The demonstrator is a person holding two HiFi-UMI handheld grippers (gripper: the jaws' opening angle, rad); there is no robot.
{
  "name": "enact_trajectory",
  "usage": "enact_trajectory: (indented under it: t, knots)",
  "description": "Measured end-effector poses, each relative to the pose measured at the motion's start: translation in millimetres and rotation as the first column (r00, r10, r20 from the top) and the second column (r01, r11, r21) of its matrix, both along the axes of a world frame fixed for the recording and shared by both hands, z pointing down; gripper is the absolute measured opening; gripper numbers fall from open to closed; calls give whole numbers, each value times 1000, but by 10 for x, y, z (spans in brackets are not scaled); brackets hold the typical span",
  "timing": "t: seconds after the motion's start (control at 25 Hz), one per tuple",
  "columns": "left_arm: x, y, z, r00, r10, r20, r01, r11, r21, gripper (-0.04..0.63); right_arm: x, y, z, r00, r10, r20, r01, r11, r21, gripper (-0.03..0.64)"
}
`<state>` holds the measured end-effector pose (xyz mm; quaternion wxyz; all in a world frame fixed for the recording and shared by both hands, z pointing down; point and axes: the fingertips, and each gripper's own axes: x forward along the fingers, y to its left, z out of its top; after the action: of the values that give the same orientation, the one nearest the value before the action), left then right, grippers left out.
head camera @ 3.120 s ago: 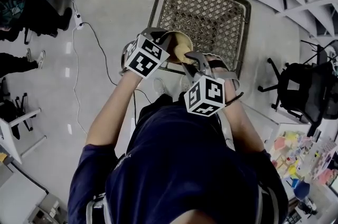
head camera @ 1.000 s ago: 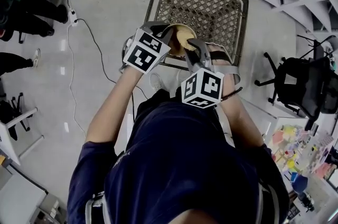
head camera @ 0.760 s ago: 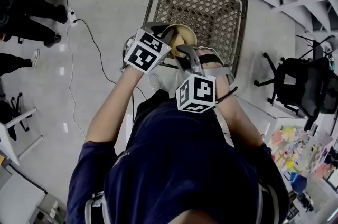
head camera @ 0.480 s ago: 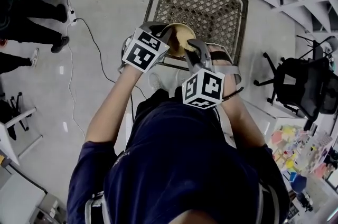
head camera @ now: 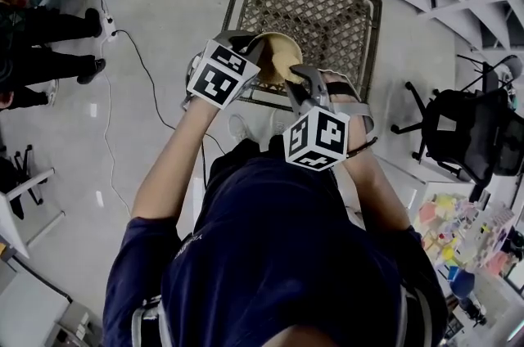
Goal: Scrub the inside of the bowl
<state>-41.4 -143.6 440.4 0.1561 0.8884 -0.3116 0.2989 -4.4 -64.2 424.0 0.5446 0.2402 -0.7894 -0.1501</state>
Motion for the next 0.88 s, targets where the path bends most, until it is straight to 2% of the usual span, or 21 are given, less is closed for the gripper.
enact_trajectory:
  t: [0.08, 0.16, 0.36, 0.48, 0.64, 0.76, 0.88]
  knots:
    - [71, 45, -7, 1000, 14, -9, -14, 1000, -6, 8, 42, -131, -97, 1000, 31, 3, -31, 999, 42, 77]
    - [162, 89, -13, 999, 38, 1, -38, 999, 3, 8, -46, -158, -114, 1000, 8, 0, -8, 998, 64, 77]
    - [157, 72, -14, 999, 41, 18, -42, 999, 26, 6, -234, 194, 113, 994, -107, -27, 106, 994, -27, 77]
    - [83, 60, -15, 999, 28, 21, -28, 999, 17, 6, -68, 201, 95, 997, -62, -34, 61, 997, -39, 75]
    - [122, 134, 7, 999, 37, 8, -37, 999, -2, 8, 29, -41, -75, 999, 8, -35, -7, 999, 37, 77]
    - [201, 158, 3, 998, 55, 17, -55, 998, 9, 6, -150, -4, -51, 998, -44, -34, 45, 998, 47, 77]
    - [176, 122, -19, 999, 42, 23, -43, 999, 22, 6, -256, 228, 77, 993, -108, -37, 107, 994, -23, 77]
